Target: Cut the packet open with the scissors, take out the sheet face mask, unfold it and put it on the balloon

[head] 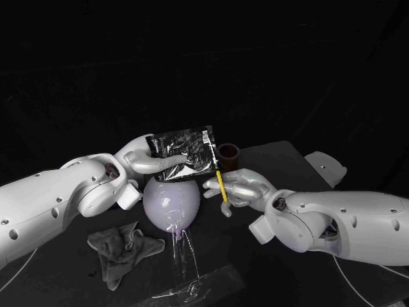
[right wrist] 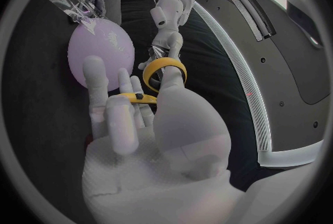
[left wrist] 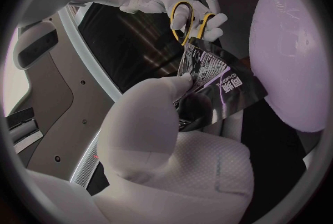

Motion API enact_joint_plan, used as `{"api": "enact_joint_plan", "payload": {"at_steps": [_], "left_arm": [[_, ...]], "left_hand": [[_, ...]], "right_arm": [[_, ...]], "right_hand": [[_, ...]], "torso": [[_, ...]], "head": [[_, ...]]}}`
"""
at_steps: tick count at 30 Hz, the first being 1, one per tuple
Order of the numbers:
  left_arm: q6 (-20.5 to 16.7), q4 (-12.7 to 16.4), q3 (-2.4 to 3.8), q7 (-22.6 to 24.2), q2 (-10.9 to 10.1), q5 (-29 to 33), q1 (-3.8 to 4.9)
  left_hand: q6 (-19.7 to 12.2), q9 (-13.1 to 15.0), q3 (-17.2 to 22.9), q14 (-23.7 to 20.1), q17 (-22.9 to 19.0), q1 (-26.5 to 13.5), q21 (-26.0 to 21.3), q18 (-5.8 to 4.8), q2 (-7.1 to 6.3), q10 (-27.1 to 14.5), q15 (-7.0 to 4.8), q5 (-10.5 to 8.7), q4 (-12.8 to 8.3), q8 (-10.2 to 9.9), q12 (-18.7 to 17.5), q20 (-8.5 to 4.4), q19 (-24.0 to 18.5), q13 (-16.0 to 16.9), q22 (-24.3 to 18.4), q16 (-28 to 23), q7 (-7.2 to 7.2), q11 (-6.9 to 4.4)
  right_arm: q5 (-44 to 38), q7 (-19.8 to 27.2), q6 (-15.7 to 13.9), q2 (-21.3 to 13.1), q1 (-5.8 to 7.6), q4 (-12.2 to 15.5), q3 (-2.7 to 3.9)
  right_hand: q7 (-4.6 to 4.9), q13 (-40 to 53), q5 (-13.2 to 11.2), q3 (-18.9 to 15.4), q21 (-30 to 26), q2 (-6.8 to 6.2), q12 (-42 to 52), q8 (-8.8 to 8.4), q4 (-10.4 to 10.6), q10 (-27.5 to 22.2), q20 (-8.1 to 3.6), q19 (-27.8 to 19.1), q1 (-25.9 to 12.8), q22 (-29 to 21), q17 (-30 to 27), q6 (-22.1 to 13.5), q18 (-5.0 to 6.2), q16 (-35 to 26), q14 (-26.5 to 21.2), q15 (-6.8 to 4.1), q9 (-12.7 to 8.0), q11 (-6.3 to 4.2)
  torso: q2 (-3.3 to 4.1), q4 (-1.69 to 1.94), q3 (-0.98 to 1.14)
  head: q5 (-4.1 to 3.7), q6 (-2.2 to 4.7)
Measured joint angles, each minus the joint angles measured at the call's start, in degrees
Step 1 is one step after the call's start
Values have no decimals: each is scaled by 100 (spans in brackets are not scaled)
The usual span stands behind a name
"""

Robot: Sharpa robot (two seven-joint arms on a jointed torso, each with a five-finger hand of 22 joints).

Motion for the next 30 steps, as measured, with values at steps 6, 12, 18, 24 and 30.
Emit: {"api": "enact_joint_plan", "payload": {"at_steps": [6,12,18,24,30], "left_arm": [[0,7,1,27,-4,-22,-1],[0,7,1,44,-11,-26,-4],[1,1,0,50,-22,-26,-6],[4,-9,-1,52,-28,-26,-7],[44,-17,-9,48,-33,-30,-16]], "left_hand": [[-1,0,-9,0,0,0,0,0,0,0,0,0,-9,21,0,0,0,0,0,0,0,0],[-10,0,-16,0,-1,0,0,0,0,0,0,0,-15,26,0,0,0,0,0,0,7,0],[-11,0,-16,-1,-2,-1,0,0,0,0,1,-2,-15,26,0,-1,-1,0,5,0,7,0],[-20,0,-16,-1,5,-1,0,-1,-1,0,1,-6,-15,26,0,-20,-21,0,5,0,-1,0],[-21,0,-17,-1,6,-1,21,-1,-1,0,2,-6,-15,26,0,-20,-21,0,5,0,-1,0]], "right_arm": [[5,-8,-26,-1,3,-12,-2],[7,-15,-43,-6,6,-13,-2],[8,-20,-49,-10,8,-9,0],[8,-21,-43,-17,9,6,0],[-1,-11,3,-28,21,17,8]], "right_hand": [[-187,130,0,6,315,104,219,190,-101,397,-181,181,32,197,182,353,-34,30,11,-172,119,-99],[-190,140,0,7,349,119,219,191,-102,428,-201,200,47,229,195,356,-37,30,11,-173,131,-130],[-191,140,0,7,348,118,219,191,-102,428,-201,200,46,229,194,357,-39,30,-9,-193,134,-130],[-80,75,0,8,310,114,-33,33,-134,254,-189,188,42,172,112,149,-41,29,-5,-185,125,-152],[-15,-104,0,1,-84,-42,-430,-344,-173,-408,14,-142,-162,-127,-126,-414,-53,-5,-21,47,3,108]], "torso": [[0,-3,0],[0,-4,0],[0,-4,-1],[0,-2,0],[-1,-4,2]], "head": [[-2,-10],[-2,-7],[-2,-2],[2,15],[15,33]]}}
